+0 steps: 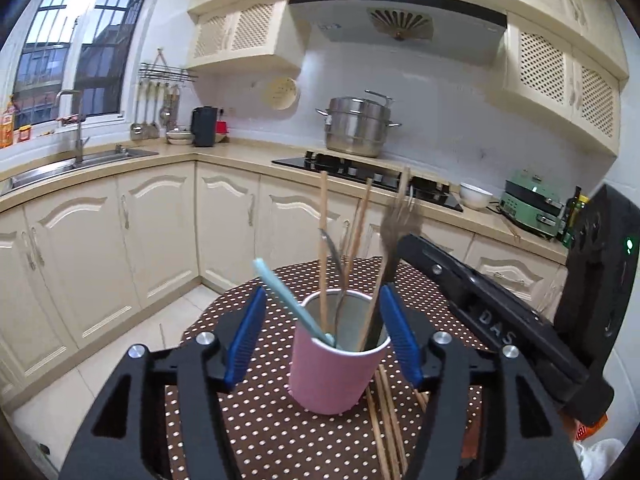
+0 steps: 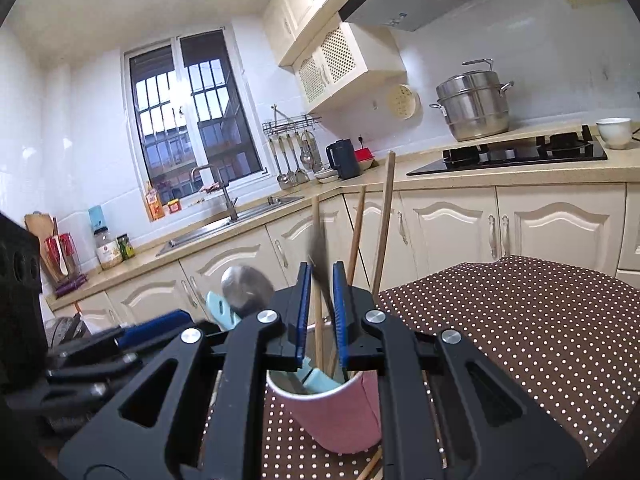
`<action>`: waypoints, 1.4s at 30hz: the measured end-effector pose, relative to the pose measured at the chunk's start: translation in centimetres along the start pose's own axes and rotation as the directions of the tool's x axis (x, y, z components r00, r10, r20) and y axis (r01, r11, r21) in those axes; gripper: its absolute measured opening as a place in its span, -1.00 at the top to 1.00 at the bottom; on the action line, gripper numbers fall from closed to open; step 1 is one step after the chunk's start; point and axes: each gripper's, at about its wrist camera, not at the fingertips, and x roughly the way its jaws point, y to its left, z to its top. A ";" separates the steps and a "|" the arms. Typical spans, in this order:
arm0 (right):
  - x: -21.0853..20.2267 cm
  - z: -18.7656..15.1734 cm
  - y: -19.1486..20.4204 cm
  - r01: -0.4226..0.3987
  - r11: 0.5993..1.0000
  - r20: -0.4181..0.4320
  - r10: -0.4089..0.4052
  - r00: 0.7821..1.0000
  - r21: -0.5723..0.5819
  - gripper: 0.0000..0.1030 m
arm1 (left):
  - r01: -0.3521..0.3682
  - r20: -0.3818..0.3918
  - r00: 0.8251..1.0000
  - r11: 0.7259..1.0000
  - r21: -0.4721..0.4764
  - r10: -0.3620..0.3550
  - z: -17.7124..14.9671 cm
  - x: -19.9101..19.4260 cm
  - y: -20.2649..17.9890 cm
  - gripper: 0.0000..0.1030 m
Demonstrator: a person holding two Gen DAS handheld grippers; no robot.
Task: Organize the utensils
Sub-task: 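Insert the spoon with the left tool while the right tool inserts the black spork into the pink cup, then grasp a wooden chopstick with the left tool while the right tool grasps another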
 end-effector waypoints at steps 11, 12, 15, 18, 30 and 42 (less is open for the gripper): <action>-1.6 -1.1 1.0 0.019 1.000 -0.042 -0.020 0.999 -0.020 0.76 | -0.064 -0.045 0.997 0.997 -0.047 0.062 -0.3 -1.3 1.6 -0.17; -1.9 -1.1 1.1 0.023 0.999 -0.047 -0.024 0.999 -0.023 0.76 | -0.065 -0.054 0.997 0.997 -0.045 0.062 -0.4 -1.4 1.6 -0.18; -2.8 -0.9 1.3 0.042 0.999 -0.060 -0.044 0.997 -0.032 0.76 | -0.049 -0.087 0.995 0.998 -0.034 0.046 -0.7 -1.5 1.2 -0.19; -3.9 -0.7 1.1 0.062 0.998 -0.086 -0.064 0.994 -0.028 0.76 | -0.028 -0.140 0.990 1.000 -0.009 0.027 -1.1 -1.3 0.5 -0.19; -7.2 -2.9 -2.7 0.221 0.975 -0.288 -0.207 0.935 0.016 0.75 | 0.063 -0.551 0.835 0.996 0.057 -0.021 -6.1 3.5 -2.5 -0.19; -9.3 -7.4 -4.6 0.238 0.968 -0.442 -0.180 0.879 0.079 0.75 | 0.050 -0.695 0.719 0.998 0.040 -0.008 -9.5 6.1 -3.2 0.06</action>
